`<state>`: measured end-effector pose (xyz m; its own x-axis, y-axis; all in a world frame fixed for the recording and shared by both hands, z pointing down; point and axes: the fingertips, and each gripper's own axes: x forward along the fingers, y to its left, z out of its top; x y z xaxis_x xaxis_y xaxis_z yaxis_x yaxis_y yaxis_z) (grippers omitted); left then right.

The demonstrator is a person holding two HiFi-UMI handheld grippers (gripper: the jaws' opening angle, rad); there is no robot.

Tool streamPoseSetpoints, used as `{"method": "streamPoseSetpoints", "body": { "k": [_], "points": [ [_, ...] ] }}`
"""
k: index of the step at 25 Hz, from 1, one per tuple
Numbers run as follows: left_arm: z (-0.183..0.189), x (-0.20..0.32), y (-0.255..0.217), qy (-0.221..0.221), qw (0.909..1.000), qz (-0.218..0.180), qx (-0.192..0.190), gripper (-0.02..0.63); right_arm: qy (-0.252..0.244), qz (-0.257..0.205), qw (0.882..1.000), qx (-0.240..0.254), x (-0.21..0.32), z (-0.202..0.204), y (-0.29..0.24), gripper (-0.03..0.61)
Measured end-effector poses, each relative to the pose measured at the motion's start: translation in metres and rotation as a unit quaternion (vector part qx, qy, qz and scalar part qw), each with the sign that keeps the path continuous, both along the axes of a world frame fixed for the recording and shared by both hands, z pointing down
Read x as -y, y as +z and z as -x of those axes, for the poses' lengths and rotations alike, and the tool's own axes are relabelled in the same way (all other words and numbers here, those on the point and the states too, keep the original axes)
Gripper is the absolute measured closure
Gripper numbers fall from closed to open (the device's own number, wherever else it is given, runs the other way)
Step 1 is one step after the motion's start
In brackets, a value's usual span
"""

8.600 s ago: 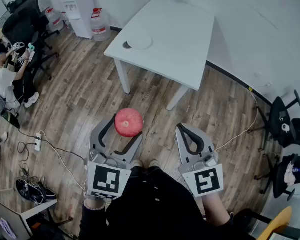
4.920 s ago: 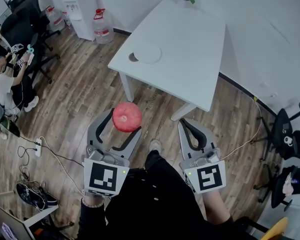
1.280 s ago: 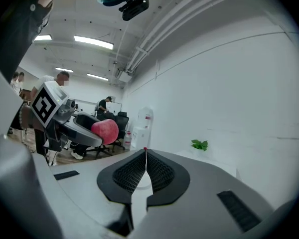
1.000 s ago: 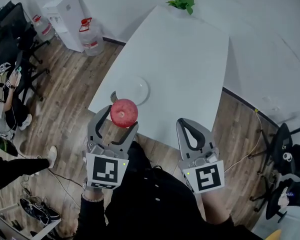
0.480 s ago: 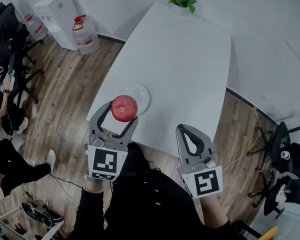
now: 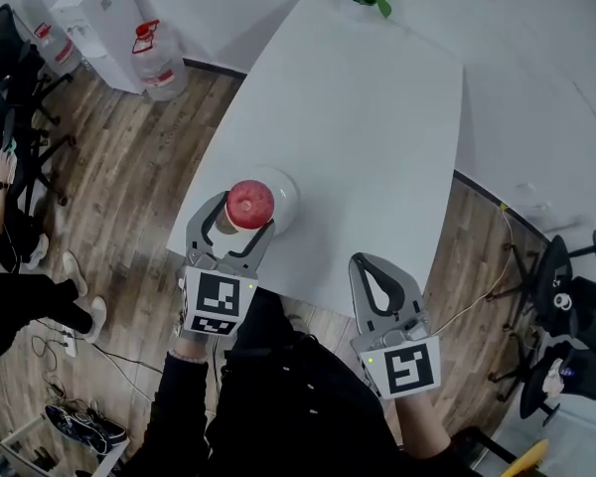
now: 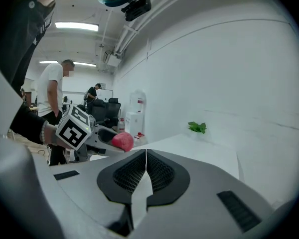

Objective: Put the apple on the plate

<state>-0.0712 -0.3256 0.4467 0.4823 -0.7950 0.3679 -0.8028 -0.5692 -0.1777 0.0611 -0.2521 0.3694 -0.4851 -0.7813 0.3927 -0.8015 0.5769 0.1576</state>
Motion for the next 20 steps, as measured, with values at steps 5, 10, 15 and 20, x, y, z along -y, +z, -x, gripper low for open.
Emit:
{"method": "streamPoseSetpoints", "body": {
  "k": [5,10,15,20],
  "points": [
    [0.002,0.012,0.037,-0.008,0.9993,0.036,0.0,0.27,0.002,0.008,1.0,-0.003,0.008,0.005,0.005,0.537],
    [-0.001,0.02,0.061,0.002,0.9985,0.05,0.02,0.27,0.001,0.015,1.0,-0.005,0.012,0.007,0.014,0.537],
    [-0.009,0.027,0.081,0.009,0.9973,0.065,0.032,0.27,0.002,0.03,1.0,-0.009,0.014,0.004,0.023,0.535],
    [-0.016,0.03,0.101,0.026,0.9952,0.079,0.051,0.27,0.008,0.04,0.999,-0.008,0.016,0.005,0.028,0.537]
  ]
}}
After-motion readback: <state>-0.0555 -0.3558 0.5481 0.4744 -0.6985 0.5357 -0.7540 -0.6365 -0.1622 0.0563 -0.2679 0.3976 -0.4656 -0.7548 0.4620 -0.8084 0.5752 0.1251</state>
